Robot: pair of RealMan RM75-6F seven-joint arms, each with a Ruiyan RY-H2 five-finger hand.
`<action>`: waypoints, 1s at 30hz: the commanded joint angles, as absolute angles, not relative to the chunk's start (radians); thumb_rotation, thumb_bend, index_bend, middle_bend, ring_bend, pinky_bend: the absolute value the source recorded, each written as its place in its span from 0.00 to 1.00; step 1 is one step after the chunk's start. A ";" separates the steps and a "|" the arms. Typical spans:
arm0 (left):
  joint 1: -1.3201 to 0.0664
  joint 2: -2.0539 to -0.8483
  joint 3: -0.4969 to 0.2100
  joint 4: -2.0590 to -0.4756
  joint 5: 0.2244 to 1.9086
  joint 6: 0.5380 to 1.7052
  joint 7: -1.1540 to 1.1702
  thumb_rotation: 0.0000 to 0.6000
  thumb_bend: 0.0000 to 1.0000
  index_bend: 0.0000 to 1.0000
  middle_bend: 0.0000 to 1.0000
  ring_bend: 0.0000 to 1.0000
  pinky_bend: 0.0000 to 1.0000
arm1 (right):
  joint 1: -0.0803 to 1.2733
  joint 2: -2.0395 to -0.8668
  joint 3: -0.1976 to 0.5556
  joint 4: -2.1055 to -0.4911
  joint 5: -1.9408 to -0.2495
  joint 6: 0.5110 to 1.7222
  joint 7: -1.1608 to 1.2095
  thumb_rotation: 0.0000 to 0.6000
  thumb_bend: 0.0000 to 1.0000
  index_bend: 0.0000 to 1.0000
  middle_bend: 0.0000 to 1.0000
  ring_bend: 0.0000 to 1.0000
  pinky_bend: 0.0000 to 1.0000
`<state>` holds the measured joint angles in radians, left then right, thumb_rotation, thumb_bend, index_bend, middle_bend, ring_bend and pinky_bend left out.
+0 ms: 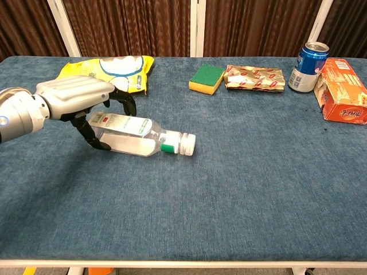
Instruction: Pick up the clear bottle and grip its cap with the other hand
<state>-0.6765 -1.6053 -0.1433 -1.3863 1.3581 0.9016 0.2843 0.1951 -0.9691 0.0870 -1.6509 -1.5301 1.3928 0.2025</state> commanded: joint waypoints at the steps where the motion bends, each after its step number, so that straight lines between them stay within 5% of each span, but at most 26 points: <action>1: -0.678 -1.633 -0.137 -1.346 1.379 0.929 0.230 1.00 0.15 0.42 0.42 0.32 0.45 | 0.199 -0.959 0.088 -1.666 -1.537 1.391 0.208 1.00 0.30 0.00 0.08 0.00 0.00; 5: -0.667 -1.642 -0.132 -1.331 1.423 0.978 0.094 1.00 0.19 0.49 0.50 0.39 0.55 | 0.220 -0.936 0.088 -1.711 -1.556 1.365 0.210 1.00 0.31 0.02 0.11 0.00 0.00; 13: -0.621 -1.663 -0.105 -1.301 1.570 1.168 -0.328 1.00 0.23 0.50 0.50 0.40 0.56 | 0.338 -0.868 0.092 -1.849 -1.623 1.210 0.298 1.00 0.34 0.17 0.13 0.00 0.00; 19: -0.626 -1.703 -0.105 -1.267 1.614 1.239 -0.399 1.00 0.23 0.50 0.50 0.40 0.55 | 0.458 -0.870 0.133 -1.911 -1.624 1.082 0.295 1.00 0.23 0.27 0.13 0.00 0.00; 30: -0.647 -1.737 -0.120 -1.277 1.600 1.247 -0.420 1.00 0.23 0.50 0.50 0.40 0.54 | 0.597 -0.923 0.176 -1.954 -1.533 0.920 0.198 1.00 0.19 0.33 0.12 0.00 0.00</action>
